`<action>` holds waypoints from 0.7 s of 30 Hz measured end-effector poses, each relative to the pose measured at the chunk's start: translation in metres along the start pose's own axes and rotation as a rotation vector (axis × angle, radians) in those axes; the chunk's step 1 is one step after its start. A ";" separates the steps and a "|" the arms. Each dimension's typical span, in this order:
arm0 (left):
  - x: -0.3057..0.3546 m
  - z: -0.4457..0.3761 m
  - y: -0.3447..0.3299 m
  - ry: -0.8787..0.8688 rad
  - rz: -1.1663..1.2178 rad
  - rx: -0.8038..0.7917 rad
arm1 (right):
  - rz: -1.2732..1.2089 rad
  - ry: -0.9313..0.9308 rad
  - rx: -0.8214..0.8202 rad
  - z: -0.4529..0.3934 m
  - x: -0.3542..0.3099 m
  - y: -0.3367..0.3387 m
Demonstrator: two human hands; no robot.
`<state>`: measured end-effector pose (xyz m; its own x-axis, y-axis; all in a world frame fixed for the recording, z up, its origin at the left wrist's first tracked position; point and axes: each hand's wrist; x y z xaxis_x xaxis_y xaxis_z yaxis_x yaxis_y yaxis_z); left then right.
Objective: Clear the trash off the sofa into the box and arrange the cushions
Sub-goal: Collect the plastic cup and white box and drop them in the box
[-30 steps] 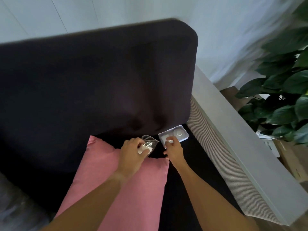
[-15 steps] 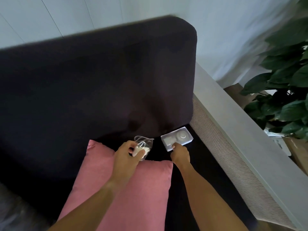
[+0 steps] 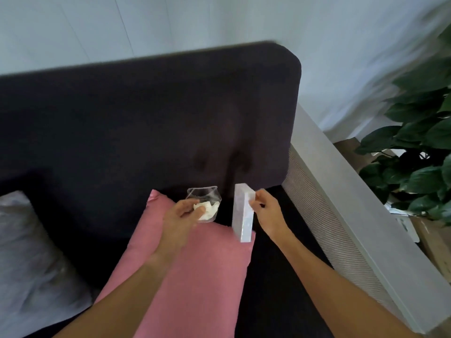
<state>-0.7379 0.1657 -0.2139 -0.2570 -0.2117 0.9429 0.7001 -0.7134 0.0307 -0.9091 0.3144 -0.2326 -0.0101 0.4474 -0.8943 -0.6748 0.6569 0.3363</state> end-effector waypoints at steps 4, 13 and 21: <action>0.007 0.016 0.022 0.069 0.114 0.022 | -0.325 -0.085 -0.087 0.020 -0.037 -0.003; 0.015 0.087 0.107 0.086 0.116 -0.143 | -0.342 -0.218 -0.236 0.074 -0.098 -0.107; -0.018 0.176 0.269 0.178 0.333 -0.081 | -0.246 -0.251 -0.413 0.164 -0.142 -0.271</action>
<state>-0.4276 0.0951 -0.1645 -0.1415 -0.5485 0.8241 0.7117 -0.6350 -0.3005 -0.6037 0.1721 -0.1484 0.3276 0.4747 -0.8169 -0.8691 0.4906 -0.0635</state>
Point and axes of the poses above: each hand's wrist, its own z-axis away from the middle knuckle, its own y-axis out of the back of the hand, x = y × z, and after that the axes turned 6 degrees about -x, right-handed
